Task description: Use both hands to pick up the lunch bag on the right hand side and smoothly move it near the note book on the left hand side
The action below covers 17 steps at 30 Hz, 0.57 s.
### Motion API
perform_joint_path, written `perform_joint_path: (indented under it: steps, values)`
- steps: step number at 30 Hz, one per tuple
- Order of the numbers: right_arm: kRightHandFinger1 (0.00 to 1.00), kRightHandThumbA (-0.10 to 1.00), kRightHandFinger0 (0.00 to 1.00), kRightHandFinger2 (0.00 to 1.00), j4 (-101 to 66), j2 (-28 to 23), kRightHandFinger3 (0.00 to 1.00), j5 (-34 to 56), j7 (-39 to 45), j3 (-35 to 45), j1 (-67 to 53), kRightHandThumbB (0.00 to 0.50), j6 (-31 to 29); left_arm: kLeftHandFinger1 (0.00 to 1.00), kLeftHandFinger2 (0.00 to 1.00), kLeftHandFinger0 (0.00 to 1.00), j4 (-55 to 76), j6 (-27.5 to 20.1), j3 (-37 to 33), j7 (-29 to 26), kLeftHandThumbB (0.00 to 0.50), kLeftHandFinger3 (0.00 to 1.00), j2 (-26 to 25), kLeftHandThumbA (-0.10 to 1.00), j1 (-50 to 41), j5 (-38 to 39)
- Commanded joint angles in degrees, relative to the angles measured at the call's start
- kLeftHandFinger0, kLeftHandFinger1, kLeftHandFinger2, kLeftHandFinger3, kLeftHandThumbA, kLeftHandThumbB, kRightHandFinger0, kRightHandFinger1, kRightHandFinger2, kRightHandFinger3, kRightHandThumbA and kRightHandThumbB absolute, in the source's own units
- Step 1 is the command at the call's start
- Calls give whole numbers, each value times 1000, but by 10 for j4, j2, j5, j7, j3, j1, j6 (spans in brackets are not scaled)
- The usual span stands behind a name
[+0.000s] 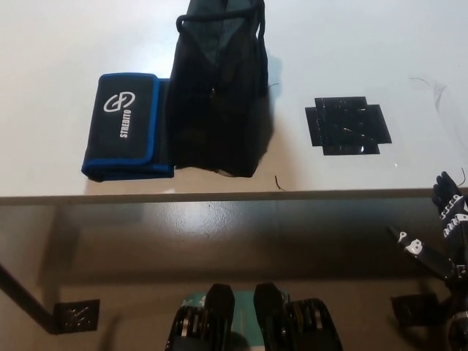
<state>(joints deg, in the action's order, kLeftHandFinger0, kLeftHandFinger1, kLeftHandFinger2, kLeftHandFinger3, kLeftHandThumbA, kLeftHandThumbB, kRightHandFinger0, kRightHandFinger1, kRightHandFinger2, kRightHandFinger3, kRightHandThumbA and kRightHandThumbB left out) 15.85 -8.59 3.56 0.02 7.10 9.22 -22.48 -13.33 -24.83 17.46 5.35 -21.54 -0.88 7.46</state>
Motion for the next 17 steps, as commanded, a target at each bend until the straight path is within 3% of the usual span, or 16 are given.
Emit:
perform_joint_path:
  steps: [1, 17]
  values:
    - [1000, 1000, 1000, 1000, -23, -5, 1000, 14, 15, -2, 4, 129, -35, 1000, 1000, 1000, 9, -21, 8, 1, 161, 1000, -17, 1000, 10, 10]
    - [1000, 1000, 1000, 1000, -14, -8, 1000, 18, 20, 0, 15, 112, -35, 1000, 1000, 1000, 8, -21, 8, -2, 151, 1000, -16, 1000, 20, 5]
